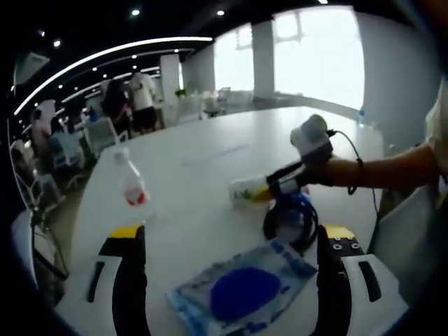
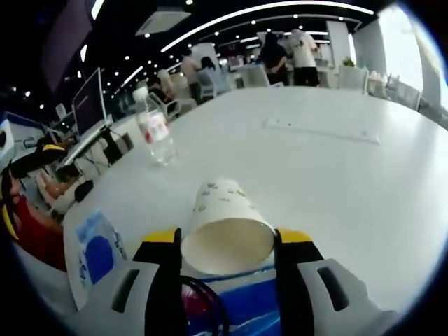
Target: Arrange the tabletop items into an orderly group along one side of the table until the central work area is clear of visible clutter.
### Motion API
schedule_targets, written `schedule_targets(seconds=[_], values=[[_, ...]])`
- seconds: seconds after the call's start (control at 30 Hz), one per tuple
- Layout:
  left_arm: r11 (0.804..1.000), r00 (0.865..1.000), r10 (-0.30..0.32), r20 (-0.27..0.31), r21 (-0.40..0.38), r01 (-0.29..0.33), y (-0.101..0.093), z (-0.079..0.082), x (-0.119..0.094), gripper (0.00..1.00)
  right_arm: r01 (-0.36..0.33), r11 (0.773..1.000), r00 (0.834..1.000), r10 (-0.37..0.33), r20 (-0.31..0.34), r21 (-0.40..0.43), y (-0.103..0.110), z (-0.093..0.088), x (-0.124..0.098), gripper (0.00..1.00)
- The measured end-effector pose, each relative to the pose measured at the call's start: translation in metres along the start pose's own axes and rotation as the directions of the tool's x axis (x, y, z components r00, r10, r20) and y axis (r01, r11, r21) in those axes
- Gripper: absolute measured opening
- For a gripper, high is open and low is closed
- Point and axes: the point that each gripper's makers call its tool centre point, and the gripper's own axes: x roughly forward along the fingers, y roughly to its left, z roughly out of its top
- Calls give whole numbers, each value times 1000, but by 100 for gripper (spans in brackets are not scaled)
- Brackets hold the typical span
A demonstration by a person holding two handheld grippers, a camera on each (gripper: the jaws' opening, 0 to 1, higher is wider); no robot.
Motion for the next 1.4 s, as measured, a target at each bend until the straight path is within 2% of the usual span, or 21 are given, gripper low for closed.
schedule_targets(seconds=[0.47,0.57,0.7,1.1,1.27,1.4], values=[[998,1000,-2,11,64,1,-5,4,3,99,-6,1000,999,5,39,15,4,19,-24,50],[998,1000,-4,15,70,3,-11,7,4,99,-8,999,999,6,45,32,4,21,-30,49],[996,1000,-6,19,88,4,-10,8,7,99,-23,999,998,20,58,49,8,26,-36,49],[988,999,-34,14,149,32,-21,8,16,96,-139,986,988,133,74,89,47,35,-57,49],[984,998,-66,2,167,65,-31,3,20,96,-189,978,982,186,40,93,66,31,-66,49],[977,997,-83,-3,198,82,-41,2,22,96,-244,966,970,242,34,81,86,32,-75,49]])
